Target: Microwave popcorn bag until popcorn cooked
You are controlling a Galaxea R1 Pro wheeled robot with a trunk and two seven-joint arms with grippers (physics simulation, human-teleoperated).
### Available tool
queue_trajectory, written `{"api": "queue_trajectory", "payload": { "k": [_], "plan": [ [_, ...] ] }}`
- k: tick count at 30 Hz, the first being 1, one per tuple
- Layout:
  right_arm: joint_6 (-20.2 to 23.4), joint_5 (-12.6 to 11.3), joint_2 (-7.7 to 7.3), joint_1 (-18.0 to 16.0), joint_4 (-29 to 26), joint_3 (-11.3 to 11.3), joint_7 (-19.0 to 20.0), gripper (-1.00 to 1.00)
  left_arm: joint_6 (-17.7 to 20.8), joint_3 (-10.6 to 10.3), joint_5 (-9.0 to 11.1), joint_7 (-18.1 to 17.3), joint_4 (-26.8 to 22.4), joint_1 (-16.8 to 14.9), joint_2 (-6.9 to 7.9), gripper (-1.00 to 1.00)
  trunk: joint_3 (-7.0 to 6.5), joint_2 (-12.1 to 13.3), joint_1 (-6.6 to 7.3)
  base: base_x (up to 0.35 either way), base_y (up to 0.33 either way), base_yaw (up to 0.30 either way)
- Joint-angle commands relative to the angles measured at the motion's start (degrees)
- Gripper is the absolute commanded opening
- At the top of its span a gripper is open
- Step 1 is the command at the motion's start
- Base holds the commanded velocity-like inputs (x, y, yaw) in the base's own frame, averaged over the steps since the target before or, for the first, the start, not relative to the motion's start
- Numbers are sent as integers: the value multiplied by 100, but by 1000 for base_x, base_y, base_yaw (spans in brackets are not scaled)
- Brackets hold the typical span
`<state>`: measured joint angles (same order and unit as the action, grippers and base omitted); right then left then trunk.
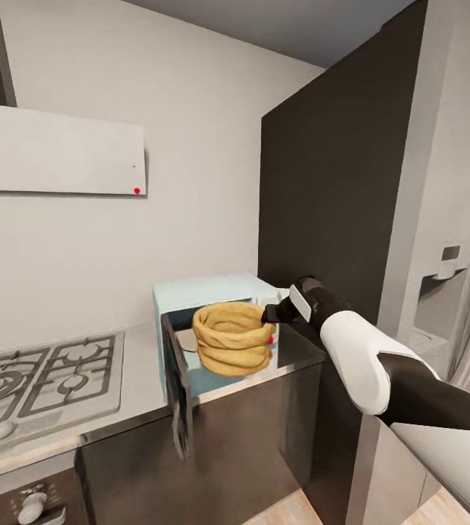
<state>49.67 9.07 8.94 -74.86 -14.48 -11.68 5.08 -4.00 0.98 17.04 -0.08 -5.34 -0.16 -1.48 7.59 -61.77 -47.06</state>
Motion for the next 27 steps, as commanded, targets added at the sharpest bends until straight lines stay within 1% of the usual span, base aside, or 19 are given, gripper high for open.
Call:
{"api": "queue_trajectory", "payload": {
  "k": [1, 6, 8, 19, 21, 23, 27],
  "plan": [
    [26, 60, 2, -3, -11, -27, 45, -100, -13, 8, 23, -1, -2, -2, -1, 100, 8, -4, -3, 223, 0, 0],
    [26, 49, 2, -3, -11, -27, 45, -100, -13, 8, 22, -1, -2, -2, -1, 100, 8, -4, -3, 211, 0, 0],
    [26, 37, 2, -3, -11, -27, 45, -100, -13, 8, 20, -1, -2, -2, -1, 100, 8, -4, -3, 72, 0, 0],
    [23, 23, 2, -3, -6, -27, 63, -100, -13, 8, 20, -1, -2, -2, -1, 100, 8, -4, -3, 5, 0, 0],
    [4, 18, 6, -3, 71, -27, 42, -100, -13, 8, 21, -1, -2, -2, -1, 100, 8, -4, -3, 0, 0, 0],
    [-51, 51, 4, -3, 231, -27, 55, -100, -13, 8, 20, -1, -2, -2, -1, 100, 8, -4, -3, 0, 0, 0],
    [-248, 34, 2, -3, 332, -27, 92, -100, -13, 8, 19, -1, -2, -2, -1, 100, 8, -4, -3, 0, 0, 0]
  ]
}}
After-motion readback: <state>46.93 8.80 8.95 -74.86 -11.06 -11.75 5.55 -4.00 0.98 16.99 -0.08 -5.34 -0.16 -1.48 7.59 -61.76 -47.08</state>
